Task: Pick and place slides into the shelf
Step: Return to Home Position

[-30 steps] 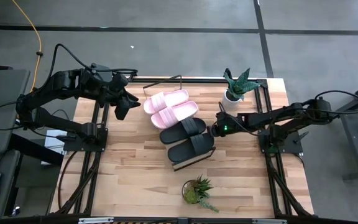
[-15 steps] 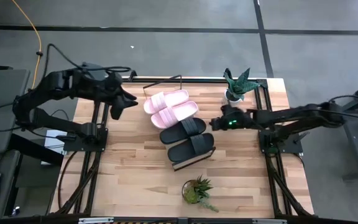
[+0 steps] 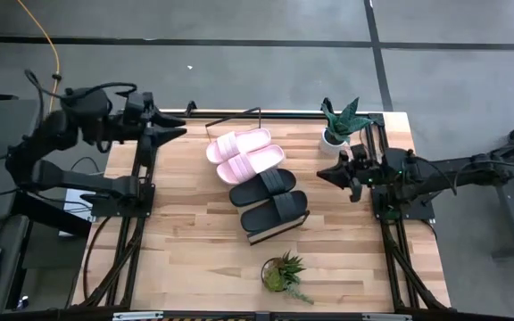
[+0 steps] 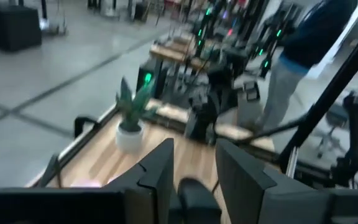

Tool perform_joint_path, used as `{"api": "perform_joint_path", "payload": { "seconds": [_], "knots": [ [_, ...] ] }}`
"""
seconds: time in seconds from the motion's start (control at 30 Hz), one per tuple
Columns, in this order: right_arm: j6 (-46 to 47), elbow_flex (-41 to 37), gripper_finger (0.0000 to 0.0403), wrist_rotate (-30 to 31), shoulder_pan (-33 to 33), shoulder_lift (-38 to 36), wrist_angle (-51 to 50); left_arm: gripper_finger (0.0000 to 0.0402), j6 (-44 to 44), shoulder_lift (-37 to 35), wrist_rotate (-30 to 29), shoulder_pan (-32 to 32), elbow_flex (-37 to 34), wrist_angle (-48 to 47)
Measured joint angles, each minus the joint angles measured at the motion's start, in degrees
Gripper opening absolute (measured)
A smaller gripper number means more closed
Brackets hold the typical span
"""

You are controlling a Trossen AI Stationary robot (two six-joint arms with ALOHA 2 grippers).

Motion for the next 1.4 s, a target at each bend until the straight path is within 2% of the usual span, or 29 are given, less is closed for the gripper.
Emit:
{"api": "perform_joint_path", "payload": {
  "seconds": [0.07, 0.23, 0.4, 0.5, 0.63, 0.77, 0.9, 1.07, 1.2, 1.4],
  "knots": [
    [-0.5, 0.0, 0.0000, 0.8, 1.5, 0.1, -0.6, 0.0099, -0.3, -2.1, 0.2, 0.0, -5.6, 6.4],
    [-2.5, -0.1, 0.0000, 8.6, 4.4, 0.8, -0.2, 0.0070, -6.6, -8.5, 2.2, 0.0, -22.6, 21.4],
    [-1.1, -0.1, 0.0000, 7.0, 4.5, 0.8, 1.6, 0.0044, -13.1, -14.0, 4.0, 0.0, -37.7, 38.1],
    [-1.0, -0.1, 0.0000, 7.0, 4.5, 0.8, 4.0, 0.0026, -14.0, -16.2, 3.4, 0.0, -44.0, 43.4],
    [-0.4, -0.1, 0.0000, 8.2, 4.5, 0.7, 8.0, 0.0003, -16.4, -18.5, 1.6, 0.0, -50.6, 48.0],
    [3.1, -0.1, 0.0000, 7.7, 4.5, 0.7, 8.1, 0.0006, -17.4, -20.9, 0.8, -1.2, -56.6, 53.5],
    [5.7, -0.1, 0.0000, 7.6, 4.5, 0.7, 8.1, 0.0002, -18.4, -23.4, -3.8, -5.6, -62.1, 58.2],
    [7.3, -0.1, 0.0000, 7.6, 4.5, 0.7, 8.3, 0.0001, -18.4, -25.1, -11.9, -13.2, -65.9, 60.9],
    [7.3, -0.1, 0.0000, 8.2, 4.5, 0.7, 9.0, 0.0000, -16.8, -26.2, -17.8, -18.1, -69.5, 67.0],
    [9.0, -0.1, 0.0000, 8.3, 4.5, 0.7, 9.1, 0.0000, -16.9, -29.6, -18.7, -19.0, -77.2, 76.6]
  ]
}}
